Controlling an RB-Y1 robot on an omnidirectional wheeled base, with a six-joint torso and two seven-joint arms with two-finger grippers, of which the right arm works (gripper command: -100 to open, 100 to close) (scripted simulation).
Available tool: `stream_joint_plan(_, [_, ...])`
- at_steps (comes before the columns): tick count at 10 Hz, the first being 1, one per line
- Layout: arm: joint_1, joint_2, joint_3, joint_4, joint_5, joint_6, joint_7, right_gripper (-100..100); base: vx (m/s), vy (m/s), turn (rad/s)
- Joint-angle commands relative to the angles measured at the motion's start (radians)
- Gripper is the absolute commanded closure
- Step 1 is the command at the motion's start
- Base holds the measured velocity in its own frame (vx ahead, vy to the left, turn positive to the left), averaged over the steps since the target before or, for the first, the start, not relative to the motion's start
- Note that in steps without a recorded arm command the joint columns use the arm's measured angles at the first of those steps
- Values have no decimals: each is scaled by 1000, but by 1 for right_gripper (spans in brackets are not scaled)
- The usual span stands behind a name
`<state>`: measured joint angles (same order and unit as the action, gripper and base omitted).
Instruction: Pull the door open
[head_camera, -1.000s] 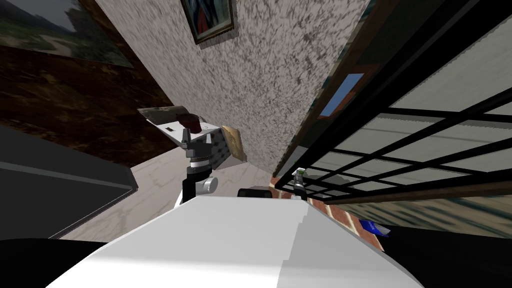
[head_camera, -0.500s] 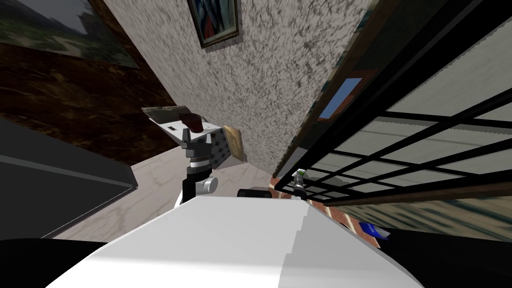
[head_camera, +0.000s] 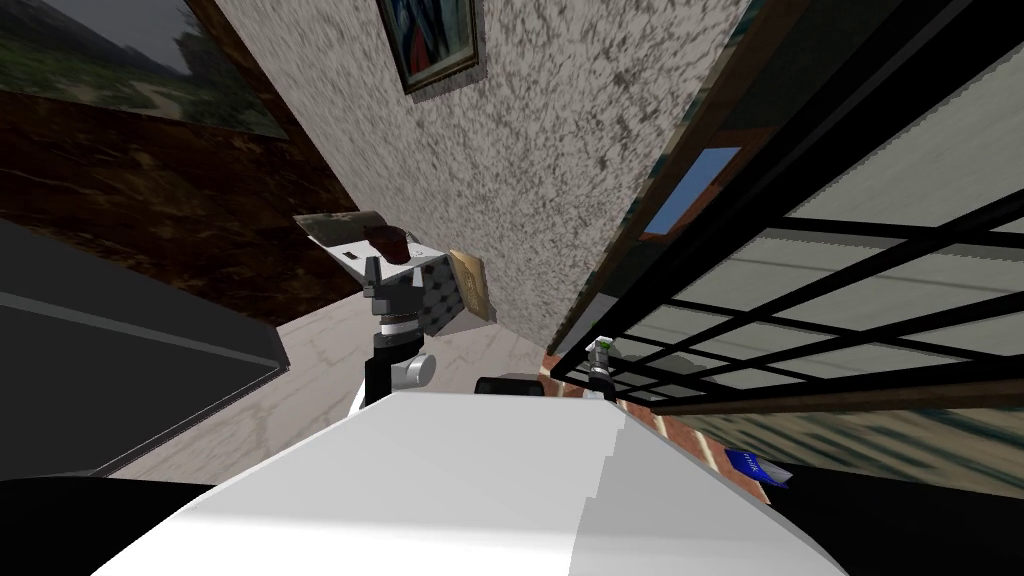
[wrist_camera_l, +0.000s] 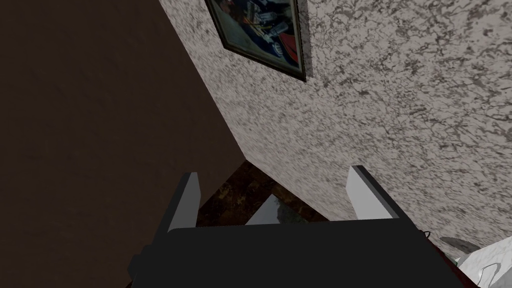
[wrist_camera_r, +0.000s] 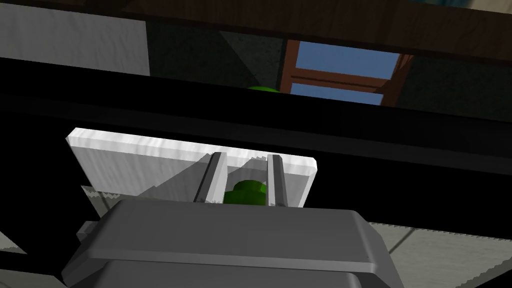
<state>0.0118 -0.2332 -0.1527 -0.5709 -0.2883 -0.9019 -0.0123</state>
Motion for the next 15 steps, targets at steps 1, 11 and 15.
stream_joint_plan(1, [11,-25,-16,2,-18,3,-29,100,-18,-22,67])
stream_joint_plan(11, [15,-35,8,-6,-81,1,-195,100,-20,-12,54])
stream_joint_plan(15, [16,-40,20,-10,-111,0,-278,100,-25,-6,50])
